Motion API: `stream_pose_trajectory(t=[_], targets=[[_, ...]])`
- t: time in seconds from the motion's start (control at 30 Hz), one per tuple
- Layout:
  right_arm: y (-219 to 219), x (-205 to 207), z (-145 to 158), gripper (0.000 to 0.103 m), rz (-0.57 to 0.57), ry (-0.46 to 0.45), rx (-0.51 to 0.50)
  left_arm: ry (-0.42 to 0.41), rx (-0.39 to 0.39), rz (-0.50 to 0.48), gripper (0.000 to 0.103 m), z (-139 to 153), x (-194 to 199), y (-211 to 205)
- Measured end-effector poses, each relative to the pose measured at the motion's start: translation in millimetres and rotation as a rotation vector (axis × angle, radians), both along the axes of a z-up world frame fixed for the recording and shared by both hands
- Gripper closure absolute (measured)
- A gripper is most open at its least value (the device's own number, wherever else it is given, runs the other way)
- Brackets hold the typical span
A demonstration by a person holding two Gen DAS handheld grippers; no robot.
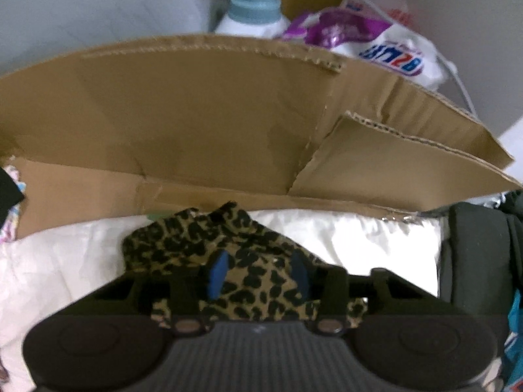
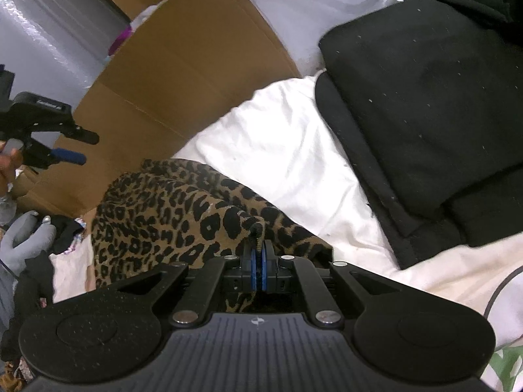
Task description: Fold clothes
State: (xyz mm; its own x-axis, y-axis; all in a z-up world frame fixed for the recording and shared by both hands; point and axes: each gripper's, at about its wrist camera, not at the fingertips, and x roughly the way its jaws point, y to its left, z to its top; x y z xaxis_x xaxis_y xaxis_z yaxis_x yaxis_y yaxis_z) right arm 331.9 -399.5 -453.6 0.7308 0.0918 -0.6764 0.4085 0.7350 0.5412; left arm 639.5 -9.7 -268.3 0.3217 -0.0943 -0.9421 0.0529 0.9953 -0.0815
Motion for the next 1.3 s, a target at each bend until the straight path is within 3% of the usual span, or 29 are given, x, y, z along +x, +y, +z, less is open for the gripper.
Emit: stream_pose_trajectory(t=[0.07, 0.17, 0.53, 0.83, 0.97, 1.17, 1.3], targets=[[-1, 0, -3, 0.103, -0.004, 0.015, -0.008, 0.020, -0.002, 0.015, 0.076, -13, 7, -5], [-2, -3, -6, 0.103, 0.001, 0.031, -0.010, 0.059, -0.022, 0.043, 0.082, -32, 13, -8], [-3, -9, -11, 0.103, 0.041, 0.052, -0.002, 0.131, -0.021, 0.107, 0.082, -72, 14, -6], [-3, -7, -14, 0.102, 0.036, 0.060, 0.013, 0.169, -0.059, 0.167, 0.072, -98, 16, 0], [-4, -5, -11, 0.101, 0.044, 0.056, 0.010, 0.184, -0.048, 0.177, 0.073, -105, 19, -2], [-4, -5, -4, 0.100, 0.059, 0.034, -0.013, 0.210, -0.093, 0.277, 0.075, -103, 23, 5], [-5, -7, -1, 0.100, 0.052, 0.011, -0.004, 0.204, -0.135, 0.274, 0.082, -86, 17, 0]])
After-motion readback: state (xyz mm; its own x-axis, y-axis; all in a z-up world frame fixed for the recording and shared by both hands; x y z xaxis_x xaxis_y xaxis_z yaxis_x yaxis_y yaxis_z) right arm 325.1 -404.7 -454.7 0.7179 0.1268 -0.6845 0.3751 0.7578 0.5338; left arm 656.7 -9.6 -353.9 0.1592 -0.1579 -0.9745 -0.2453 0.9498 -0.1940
